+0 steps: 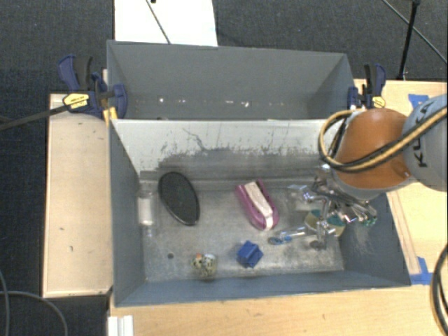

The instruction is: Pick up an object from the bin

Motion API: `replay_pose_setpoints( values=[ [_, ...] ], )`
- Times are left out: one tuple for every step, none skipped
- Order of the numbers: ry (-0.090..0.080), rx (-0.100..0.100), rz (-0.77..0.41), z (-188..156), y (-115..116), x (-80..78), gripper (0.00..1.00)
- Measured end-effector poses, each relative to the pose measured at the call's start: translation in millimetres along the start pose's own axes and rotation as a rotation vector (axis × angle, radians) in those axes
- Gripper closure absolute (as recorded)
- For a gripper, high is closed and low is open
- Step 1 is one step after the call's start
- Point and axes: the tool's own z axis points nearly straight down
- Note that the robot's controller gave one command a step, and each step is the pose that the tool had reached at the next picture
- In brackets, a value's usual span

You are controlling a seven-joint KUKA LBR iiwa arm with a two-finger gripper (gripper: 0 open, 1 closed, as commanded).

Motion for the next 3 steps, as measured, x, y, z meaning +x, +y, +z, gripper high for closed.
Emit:
replay_pose_setpoints(
  values=[
    [0.002,-0.001,0.0,-2,0,1.7,1.0],
    [-0.004,0.004,0.018,-99,9,2.5,1.0],
    [-0.003,0.002,-0.339,-169,28,-8.7,1.0]
  ],
)
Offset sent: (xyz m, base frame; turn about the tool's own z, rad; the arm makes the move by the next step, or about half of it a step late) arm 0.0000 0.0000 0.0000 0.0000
